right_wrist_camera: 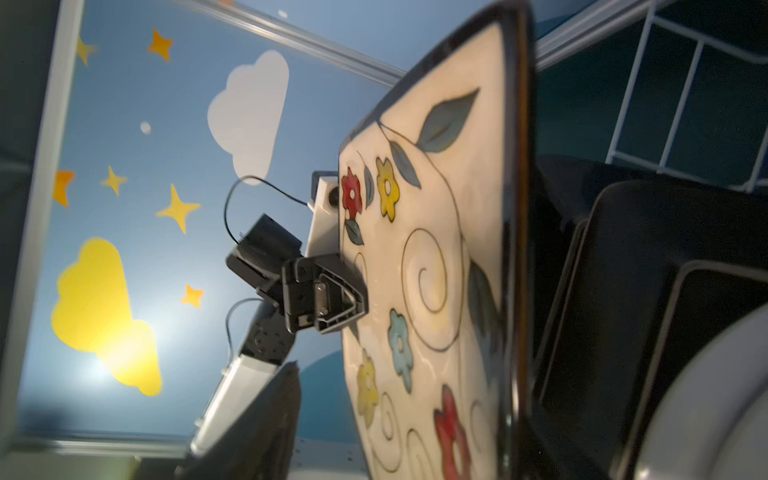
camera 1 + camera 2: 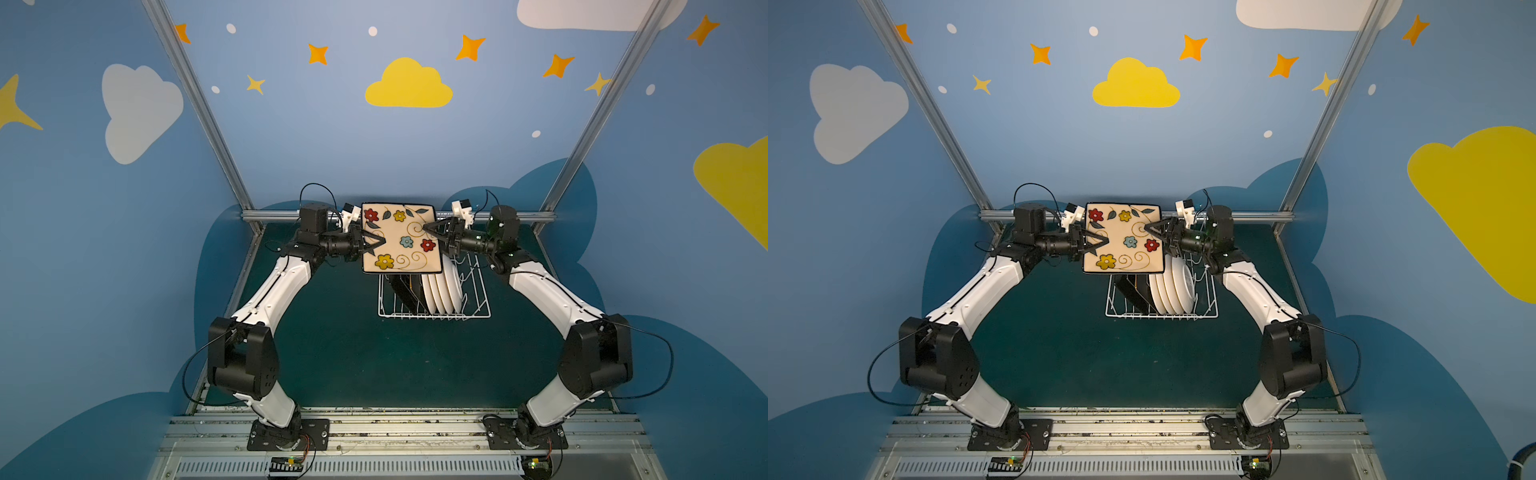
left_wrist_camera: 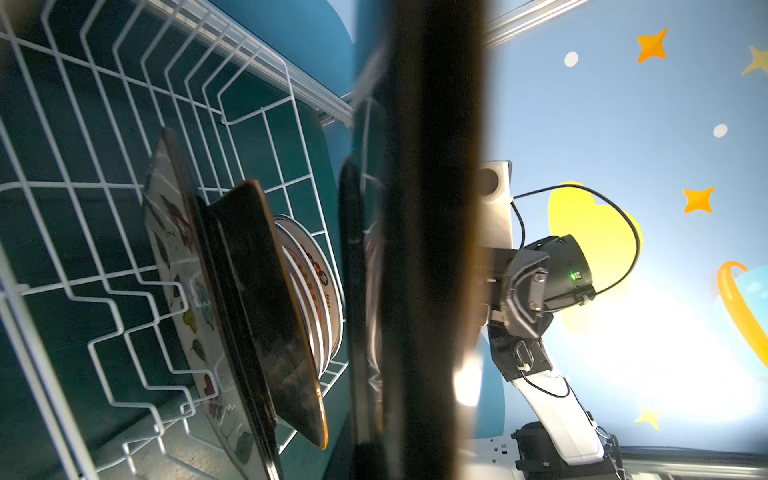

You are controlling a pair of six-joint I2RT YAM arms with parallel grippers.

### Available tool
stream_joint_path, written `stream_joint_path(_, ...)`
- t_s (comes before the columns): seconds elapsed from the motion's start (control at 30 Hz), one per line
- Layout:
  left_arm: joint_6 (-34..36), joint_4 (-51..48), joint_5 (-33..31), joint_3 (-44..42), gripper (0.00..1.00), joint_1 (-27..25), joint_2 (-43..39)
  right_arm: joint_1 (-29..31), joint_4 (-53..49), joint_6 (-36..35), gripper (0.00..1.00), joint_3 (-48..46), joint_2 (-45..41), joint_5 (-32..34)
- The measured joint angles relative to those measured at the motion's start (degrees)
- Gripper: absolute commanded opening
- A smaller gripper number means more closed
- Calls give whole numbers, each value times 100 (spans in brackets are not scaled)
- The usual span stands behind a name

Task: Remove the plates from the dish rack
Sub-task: 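Carry the plate off the rack with the left gripper while the right gripper releases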

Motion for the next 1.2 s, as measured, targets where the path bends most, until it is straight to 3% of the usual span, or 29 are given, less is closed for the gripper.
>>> stream_joint_path(0.23,46,-315,-153,129,3,151,0,-138,-492,-319,92,11,-229,127)
stream_joint_path(0.43,409,-999,-164,820,3,332,0,-258,-1150,-942,92,70,-533,155)
stream_joint_path(0.6,964,-1690,-151,1397,3,715,-55,-271,-2063,-1847,93,358,-756,149)
stream_joint_path(0.9,2225,-3169,-275,1582,3,1779,-289,-155,-3390,-3357,92,367,-1478,647)
stream_joint_path(1.2,3523,-4621,-1034,1635,3,2022,-289,269,-3810,-4214,93,282,-1880,1113)
